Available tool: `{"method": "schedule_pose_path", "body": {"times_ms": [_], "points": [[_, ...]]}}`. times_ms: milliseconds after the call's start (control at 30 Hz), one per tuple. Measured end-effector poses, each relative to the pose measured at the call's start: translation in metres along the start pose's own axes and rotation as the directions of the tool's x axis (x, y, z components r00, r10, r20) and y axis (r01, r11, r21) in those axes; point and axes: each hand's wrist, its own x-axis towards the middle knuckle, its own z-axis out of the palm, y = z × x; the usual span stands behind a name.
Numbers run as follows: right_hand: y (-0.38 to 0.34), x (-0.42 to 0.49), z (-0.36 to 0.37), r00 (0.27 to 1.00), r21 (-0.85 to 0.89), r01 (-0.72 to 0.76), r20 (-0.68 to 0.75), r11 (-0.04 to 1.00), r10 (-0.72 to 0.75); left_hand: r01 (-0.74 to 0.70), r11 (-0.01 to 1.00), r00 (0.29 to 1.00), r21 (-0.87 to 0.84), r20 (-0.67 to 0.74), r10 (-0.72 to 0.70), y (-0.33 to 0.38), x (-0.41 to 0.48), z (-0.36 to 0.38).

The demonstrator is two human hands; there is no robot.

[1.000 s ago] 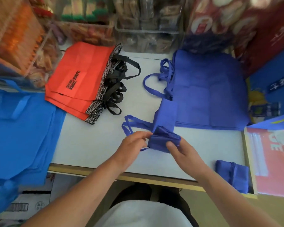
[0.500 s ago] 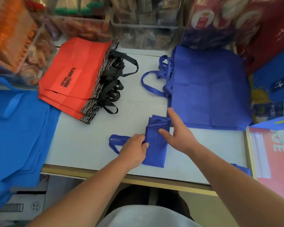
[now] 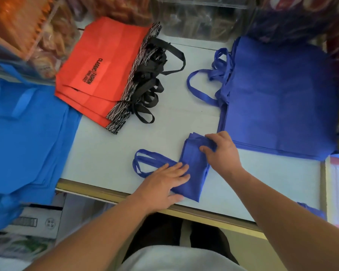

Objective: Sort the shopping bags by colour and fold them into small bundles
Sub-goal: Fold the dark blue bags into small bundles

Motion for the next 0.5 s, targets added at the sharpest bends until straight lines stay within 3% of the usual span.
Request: {"method": "schedule_pose_path", "body": {"times_ms": [100,167,233,300,433,500], "points": [[-0.002,-0.022,0.008,0.981,-0.209,0.161,-0.073,0.965,-0.180,0.006,1.000,1.000,-0.003,-0.022,-0.006,-0.004,0.007,0.002],[0.005,-0.037,0.013,0.909,-0.391,0.343,-0.092,0.854,-0.407,0.001,1.000,0.997,-0.030,-0.073,-0.003,-0.005,0.010,0.007],[0.014,-0.050,0.015,0.842,-0.438,0.470,-0.038,0.766,-0.538,-0.007,0.999,0.996,-0.047,-0.093,0.002,-0.006,0.010,0.010],[0.023,-0.059,0.017,0.852,-0.412,0.487,0.031,0.770,-0.523,-0.030,0.999,0.995,-0.028,-0.100,0.027,-0.009,0.009,0.011],[0.033,-0.067,0.011,0.922,-0.237,0.388,0.112,0.891,-0.371,-0.056,0.998,0.995,0.013,-0.077,0.057,-0.006,0.006,0.006],[0.029,-0.063,0.004,0.942,-0.158,0.308,0.188,0.938,-0.278,-0.007,0.999,0.998,-0.041,-0.066,0.004,0.000,0.006,-0.004]]}}
